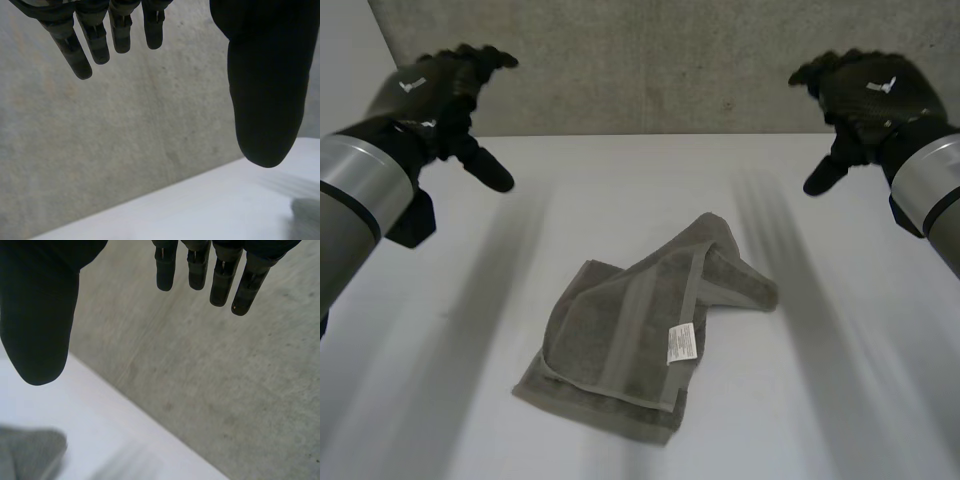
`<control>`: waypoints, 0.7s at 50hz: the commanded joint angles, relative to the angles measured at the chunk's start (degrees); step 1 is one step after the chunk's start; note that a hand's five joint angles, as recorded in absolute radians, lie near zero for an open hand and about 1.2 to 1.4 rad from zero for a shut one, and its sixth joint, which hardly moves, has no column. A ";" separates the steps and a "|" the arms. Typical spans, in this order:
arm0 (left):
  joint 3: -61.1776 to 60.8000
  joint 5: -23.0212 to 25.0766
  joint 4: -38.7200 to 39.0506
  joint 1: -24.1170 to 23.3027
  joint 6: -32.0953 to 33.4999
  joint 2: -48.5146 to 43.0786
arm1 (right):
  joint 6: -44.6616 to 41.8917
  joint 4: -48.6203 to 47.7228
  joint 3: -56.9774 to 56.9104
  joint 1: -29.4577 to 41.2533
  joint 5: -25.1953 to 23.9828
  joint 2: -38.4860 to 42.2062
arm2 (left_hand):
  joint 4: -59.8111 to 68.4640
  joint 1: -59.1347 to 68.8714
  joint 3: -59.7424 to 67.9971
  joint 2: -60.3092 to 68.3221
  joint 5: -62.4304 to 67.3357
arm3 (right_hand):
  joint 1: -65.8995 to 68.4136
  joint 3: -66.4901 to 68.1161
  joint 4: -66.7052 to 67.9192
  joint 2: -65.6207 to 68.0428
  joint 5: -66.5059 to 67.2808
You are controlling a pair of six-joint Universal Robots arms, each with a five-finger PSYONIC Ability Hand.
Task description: Fold the towel.
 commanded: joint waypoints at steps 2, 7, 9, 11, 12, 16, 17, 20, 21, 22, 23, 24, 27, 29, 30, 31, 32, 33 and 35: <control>-2.25 -0.39 -3.36 -8.36 -0.22 -3.10 | -13.54 3.59 -0.01 1.21 0.32 4.71 | 3.19 3.21 3.19 3.21 2.95 | -1.88 -2.27 -3.20 -2.82 -2.93; -2.25 -1.44 -0.30 -17.92 -1.01 -10.46 | -13.71 3.33 2.44 2.09 0.50 7.25 | 4.70 4.72 4.70 4.72 4.47 | -1.88 -2.27 -3.20 -2.82 -2.93; -1.38 -2.49 1.28 -19.68 -1.18 -13.01 | -13.63 2.98 3.67 1.92 0.50 7.78 | 4.70 4.72 4.70 4.72 4.47 | -1.88 -2.27 -3.20 -2.82 -2.93; 0.03 -4.15 3.03 -21.35 -1.10 -15.47 | -13.62 2.45 4.90 1.66 0.67 7.87 | 5.04 5.05 5.04 5.05 4.80 | -1.88 -2.27 -3.20 -2.82 -2.93; 1.52 -5.91 4.36 -22.93 -0.75 -18.19 | -13.54 1.49 6.22 1.57 0.85 7.87 | 5.54 5.56 5.54 5.56 5.30 | -1.88 -2.27 -3.20 -2.82 -2.93; 5.14 -9.18 6.13 -25.24 -0.39 -24.28 | -13.54 -0.98 9.40 1.30 0.94 7.78 | 5.54 5.56 5.54 5.56 5.31 | -1.88 -2.27 -3.20 -2.82 -2.93; 6.96 -10.40 6.39 -25.67 -0.22 -26.98 | -13.54 -2.46 11.22 1.30 0.85 7.78 | 5.38 5.39 5.38 5.39 5.14 | -1.88 -2.27 -3.20 -2.82 -2.93; 9.61 -12.25 6.31 -25.85 1.01 -31.21 | -13.45 -4.92 14.39 1.39 0.85 7.78 | 5.04 5.06 5.04 5.06 4.80 | -1.88 -2.27 -3.20 -2.82 -2.93; 9.62 -12.25 6.30 -25.85 1.01 -31.23 | -13.45 -4.93 14.41 1.39 0.85 7.78 | 5.04 5.06 5.04 5.06 4.80 | -1.88 -2.27 -3.20 -2.82 -2.93; 10.14 -12.86 6.48 -25.76 1.80 -32.10 | -13.27 -5.98 15.97 1.56 0.67 7.78 | 5.04 5.06 5.04 5.06 4.80 | -1.88 -2.27 -3.20 -2.82 -2.93; 10.06 -13.39 6.39 -25.50 2.15 -32.10 | -13.01 -6.77 17.47 1.74 0.24 7.70 | 5.04 5.06 5.04 5.06 4.80 | -1.88 -2.27 -3.20 -2.82 -2.93; 10.06 -13.40 6.39 -25.50 2.16 -32.11 | -13.01 -6.78 17.48 1.74 0.23 7.69 | 5.04 5.06 5.04 5.06 4.80 | -1.88 -2.27 -3.20 -2.82 -2.93; 8.49 -14.10 6.04 -24.19 1.89 -30.97 | -12.75 -7.40 19.33 2.27 -0.56 7.69 | 4.54 4.56 4.54 4.56 4.30 | -1.88 -2.27 -3.20 -2.82 -2.93; 6.72 -13.92 6.13 -22.60 2.07 -29.38 | -12.48 -7.04 19.94 3.23 -0.91 7.52 | 3.52 3.54 3.52 3.54 3.29 | -1.88 -2.27 -3.20 -2.82 -2.93; 4.72 -13.40 6.39 -20.86 2.42 -27.47 | -11.44 -7.04 20.46 5.32 -1.26 7.52 | 2.69 2.71 2.69 2.71 2.46 | -1.88 -2.27 -3.20 -2.82 -2.93; 2.61 -13.31 6.65 -19.45 2.51 -25.79 | -9.60 -7.13 20.82 8.04 -1.44 7.69 | 2.35 2.37 2.35 2.37 2.12 | -1.88 -2.27 -3.20 -2.82 -2.93; 2.59 -13.31 6.66 -19.43 2.51 -25.78 | -9.58 -7.13 20.82 8.07 -1.44 7.69 | 2.35 2.37 2.35 2.37 2.11 | -1.88 -2.27 -3.20 -2.82 -2.93; 0.94 -13.22 6.74 -18.22 2.51 -24.47 | -6.97 -7.05 20.82 10.59 -1.44 7.69 | 2.35 2.37 2.35 2.37 2.11 | -1.88 -2.27 -3.20 -2.82 -2.93; -0.56 -13.13 6.83 -16.99 2.51 -23.33 | -4.16 -7.04 20.82 12.97 -1.35 7.69 | 2.18 2.20 2.18 2.20 1.95 | -1.88 -2.27 -3.20 -2.82 -2.93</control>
